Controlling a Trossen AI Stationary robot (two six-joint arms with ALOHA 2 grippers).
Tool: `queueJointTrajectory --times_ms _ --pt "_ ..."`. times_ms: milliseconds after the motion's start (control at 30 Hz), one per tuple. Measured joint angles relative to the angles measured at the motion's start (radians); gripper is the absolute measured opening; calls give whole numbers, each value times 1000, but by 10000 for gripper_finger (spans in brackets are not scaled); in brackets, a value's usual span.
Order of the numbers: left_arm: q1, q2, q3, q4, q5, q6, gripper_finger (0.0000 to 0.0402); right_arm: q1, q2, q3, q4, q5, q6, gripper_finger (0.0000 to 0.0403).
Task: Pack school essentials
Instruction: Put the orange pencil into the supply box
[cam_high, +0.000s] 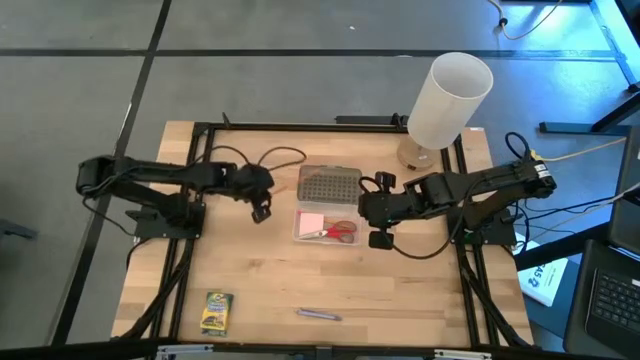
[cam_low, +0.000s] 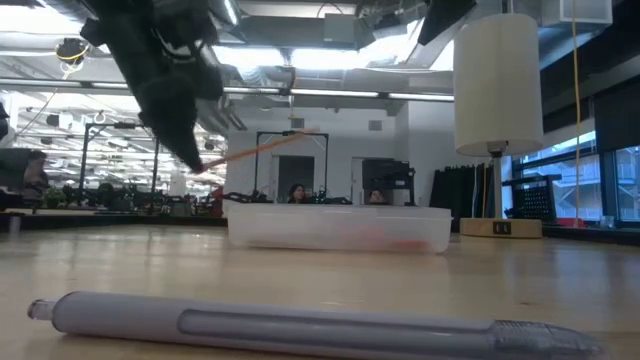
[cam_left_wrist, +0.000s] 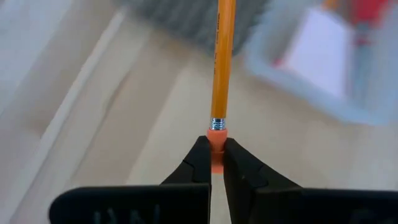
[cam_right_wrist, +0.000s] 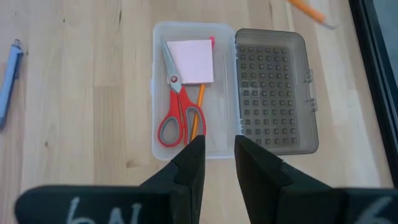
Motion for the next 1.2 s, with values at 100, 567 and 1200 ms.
queueJointTrajectory --times_ms 100,567,1200 --pt "-67 13 1 90 3 50 7 0 0 0 0 0 1 90" --pt "-161 268 2 479 15 175 7 0 0 0 2 0 2 90" --pt "-118 365 2 521 22 212 8 0 0 0 5 0 5 90"
